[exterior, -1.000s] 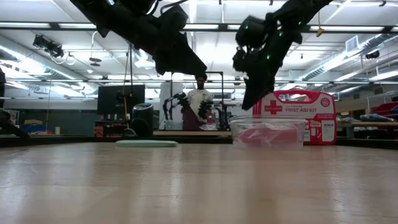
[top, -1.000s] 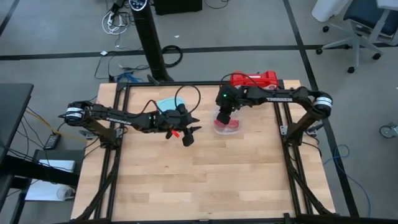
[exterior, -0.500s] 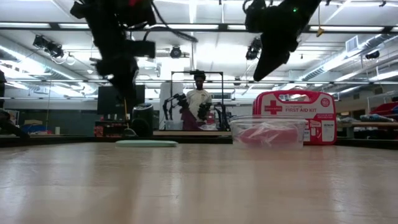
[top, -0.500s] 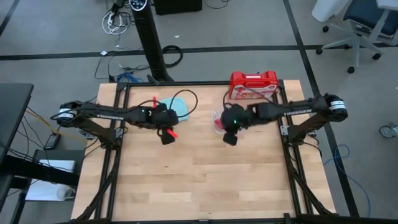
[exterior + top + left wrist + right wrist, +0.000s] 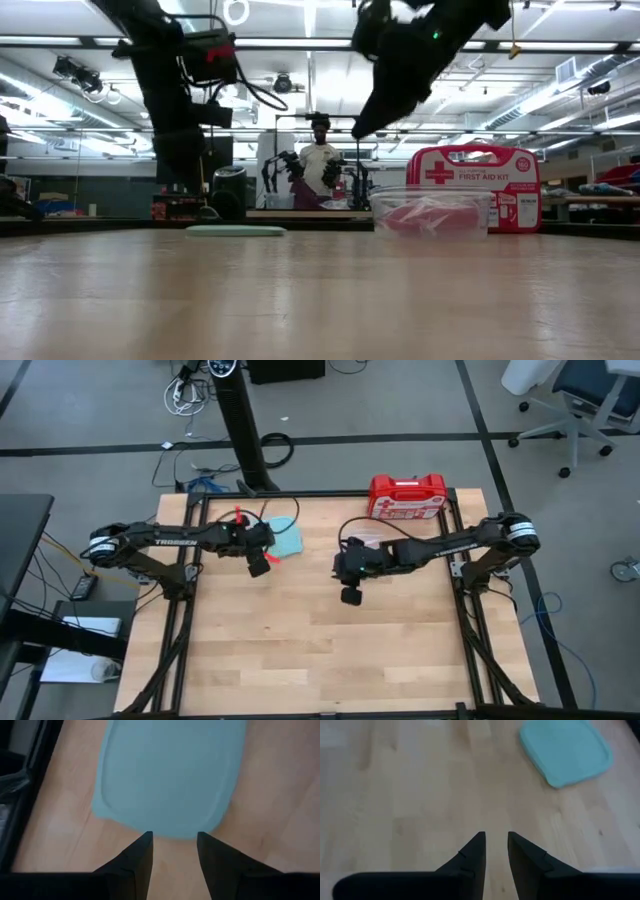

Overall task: Roll bandage
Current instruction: Close the plastic container

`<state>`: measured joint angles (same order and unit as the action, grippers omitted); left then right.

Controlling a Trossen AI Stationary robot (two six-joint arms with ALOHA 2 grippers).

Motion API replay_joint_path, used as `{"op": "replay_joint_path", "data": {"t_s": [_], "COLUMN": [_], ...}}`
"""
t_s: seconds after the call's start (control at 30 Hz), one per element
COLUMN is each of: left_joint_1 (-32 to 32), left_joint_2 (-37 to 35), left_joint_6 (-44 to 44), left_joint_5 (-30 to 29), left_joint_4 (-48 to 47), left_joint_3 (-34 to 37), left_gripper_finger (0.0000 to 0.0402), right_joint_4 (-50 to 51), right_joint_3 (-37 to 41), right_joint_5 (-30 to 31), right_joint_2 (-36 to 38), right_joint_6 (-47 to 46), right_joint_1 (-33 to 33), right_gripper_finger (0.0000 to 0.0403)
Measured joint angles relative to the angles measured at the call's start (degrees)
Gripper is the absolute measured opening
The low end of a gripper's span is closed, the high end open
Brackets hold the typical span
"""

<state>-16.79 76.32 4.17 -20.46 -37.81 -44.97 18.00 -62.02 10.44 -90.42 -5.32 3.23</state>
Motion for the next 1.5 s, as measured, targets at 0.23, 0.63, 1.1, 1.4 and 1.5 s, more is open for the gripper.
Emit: {"op": "replay_joint_path", "data": {"t_s": [0.23, 0.63, 1.1, 1.4, 1.5], "left_joint_1": [-11.9, -26.5, -33.4, -35.1, -35.1], "left_joint_2": [-6.5, -5.3, 7.2, 12.2, 12.5], "left_joint_6": [-0.9, 8.5, 12.8, 13.0, 12.8], "left_joint_5": [12.3, 18.7, 24.0, 28.5, 28.5], "left_joint_4": [9.6, 14.3, 23.7, 28.5, 29.8], "left_joint_3": [6.4, 7.7, 7.7, 7.4, 7.5], "left_gripper_finger": [0.0157, 0.0157, 0.0157, 0.0157, 0.0157], "right_joint_4": [-0.7, -7.2, -11.2, -13.4, -13.2], "right_joint_3": [0.1, 0.0, -0.8, -0.8, -0.8], "right_joint_5": [-0.4, -8.8, -9.9, -7.2, -7.4], "right_joint_2": [-0.3, -4.0, -7.0, -7.0, -7.0], "right_joint_6": [0.9, 2.4, 5.6, 10.4, 10.4], "right_joint_1": [-2.5, -11.2, -12.6, -15.3, -15.5], "right_gripper_finger": [0.0078, 0.0079, 0.0079, 0.0079, 0.0079]}}
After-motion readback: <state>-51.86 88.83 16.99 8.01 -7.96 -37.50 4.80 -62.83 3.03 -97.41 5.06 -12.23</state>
